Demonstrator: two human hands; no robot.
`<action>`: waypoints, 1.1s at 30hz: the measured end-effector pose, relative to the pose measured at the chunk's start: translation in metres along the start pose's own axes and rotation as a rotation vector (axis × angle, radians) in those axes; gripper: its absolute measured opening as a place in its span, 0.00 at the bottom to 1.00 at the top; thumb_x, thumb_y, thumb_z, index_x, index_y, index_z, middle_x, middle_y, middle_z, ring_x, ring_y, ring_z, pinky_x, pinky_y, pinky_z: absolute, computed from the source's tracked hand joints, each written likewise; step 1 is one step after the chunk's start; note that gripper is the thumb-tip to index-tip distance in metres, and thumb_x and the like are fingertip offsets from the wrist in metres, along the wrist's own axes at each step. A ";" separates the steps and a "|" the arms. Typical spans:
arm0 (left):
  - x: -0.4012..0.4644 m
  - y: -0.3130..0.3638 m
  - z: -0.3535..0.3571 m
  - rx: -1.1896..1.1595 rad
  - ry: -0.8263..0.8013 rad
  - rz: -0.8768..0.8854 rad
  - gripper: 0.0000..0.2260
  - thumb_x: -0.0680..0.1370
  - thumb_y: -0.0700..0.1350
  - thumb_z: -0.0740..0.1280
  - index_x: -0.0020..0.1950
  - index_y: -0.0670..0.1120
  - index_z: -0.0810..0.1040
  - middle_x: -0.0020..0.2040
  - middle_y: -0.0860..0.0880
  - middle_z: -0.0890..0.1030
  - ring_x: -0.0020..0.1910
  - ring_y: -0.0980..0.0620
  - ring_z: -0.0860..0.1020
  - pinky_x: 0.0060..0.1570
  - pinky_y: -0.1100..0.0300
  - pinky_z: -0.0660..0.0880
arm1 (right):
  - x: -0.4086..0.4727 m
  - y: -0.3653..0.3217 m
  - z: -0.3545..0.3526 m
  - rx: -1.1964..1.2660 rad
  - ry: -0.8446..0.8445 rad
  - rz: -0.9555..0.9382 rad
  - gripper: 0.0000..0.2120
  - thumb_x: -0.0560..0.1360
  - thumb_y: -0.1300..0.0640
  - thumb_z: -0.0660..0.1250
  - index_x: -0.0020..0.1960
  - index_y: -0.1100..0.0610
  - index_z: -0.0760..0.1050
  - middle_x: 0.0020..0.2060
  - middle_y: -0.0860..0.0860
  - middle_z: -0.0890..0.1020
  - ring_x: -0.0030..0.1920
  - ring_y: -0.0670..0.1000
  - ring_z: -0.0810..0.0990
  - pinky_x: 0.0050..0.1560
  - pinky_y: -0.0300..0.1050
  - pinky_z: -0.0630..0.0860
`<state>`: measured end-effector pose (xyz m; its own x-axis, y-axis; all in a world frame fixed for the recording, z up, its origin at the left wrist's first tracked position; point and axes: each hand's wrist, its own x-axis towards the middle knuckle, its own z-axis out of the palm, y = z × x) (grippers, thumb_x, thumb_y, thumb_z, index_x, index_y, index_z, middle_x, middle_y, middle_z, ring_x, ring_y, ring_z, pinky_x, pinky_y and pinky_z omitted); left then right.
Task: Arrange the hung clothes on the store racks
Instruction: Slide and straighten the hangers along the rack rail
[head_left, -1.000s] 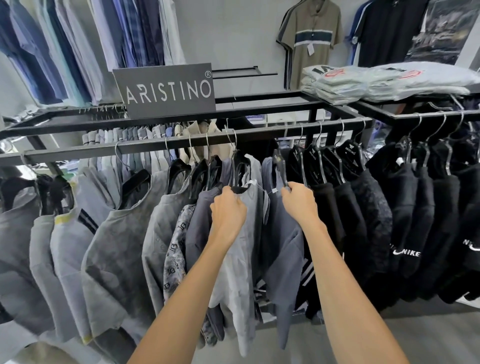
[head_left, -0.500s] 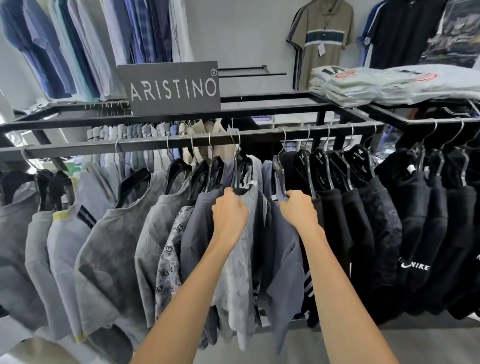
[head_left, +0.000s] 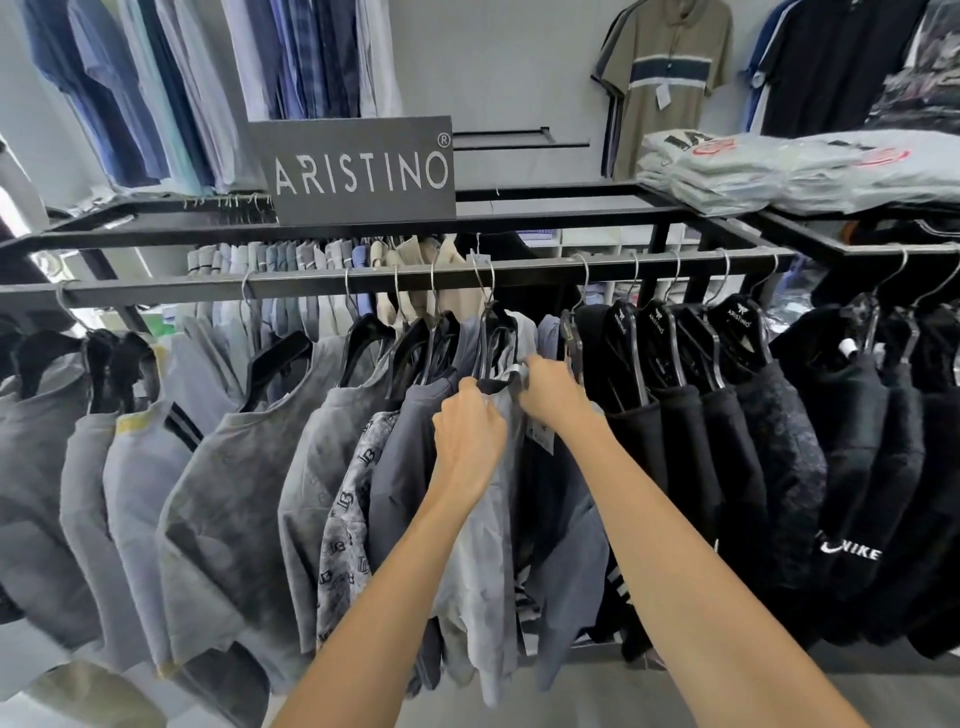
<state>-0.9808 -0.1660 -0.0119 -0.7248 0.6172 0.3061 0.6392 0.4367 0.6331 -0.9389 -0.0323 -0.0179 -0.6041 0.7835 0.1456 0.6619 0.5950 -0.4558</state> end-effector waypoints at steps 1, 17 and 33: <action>0.000 0.000 -0.001 0.001 -0.004 -0.003 0.09 0.81 0.37 0.57 0.59 0.38 0.72 0.51 0.39 0.80 0.54 0.36 0.76 0.44 0.54 0.64 | 0.001 0.002 0.003 0.025 0.051 0.010 0.04 0.78 0.58 0.62 0.49 0.57 0.74 0.43 0.57 0.80 0.48 0.61 0.79 0.45 0.50 0.75; 0.009 -0.006 -0.001 0.006 -0.047 -0.007 0.07 0.82 0.41 0.58 0.57 0.40 0.72 0.50 0.39 0.80 0.55 0.36 0.75 0.43 0.53 0.63 | -0.006 0.038 -0.032 0.675 0.124 -0.007 0.05 0.71 0.57 0.73 0.47 0.51 0.85 0.37 0.47 0.86 0.41 0.45 0.85 0.51 0.44 0.82; 0.009 -0.011 -0.010 0.010 -0.034 -0.014 0.11 0.82 0.40 0.58 0.61 0.38 0.72 0.54 0.38 0.79 0.59 0.36 0.74 0.45 0.54 0.63 | -0.026 0.067 0.007 -0.032 0.020 0.145 0.17 0.79 0.64 0.60 0.65 0.57 0.78 0.55 0.57 0.84 0.54 0.57 0.82 0.48 0.43 0.76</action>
<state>-0.9967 -0.1719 -0.0087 -0.7245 0.6330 0.2726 0.6318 0.4519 0.6298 -0.8819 -0.0145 -0.0584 -0.4921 0.8649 0.0983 0.7557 0.4805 -0.4450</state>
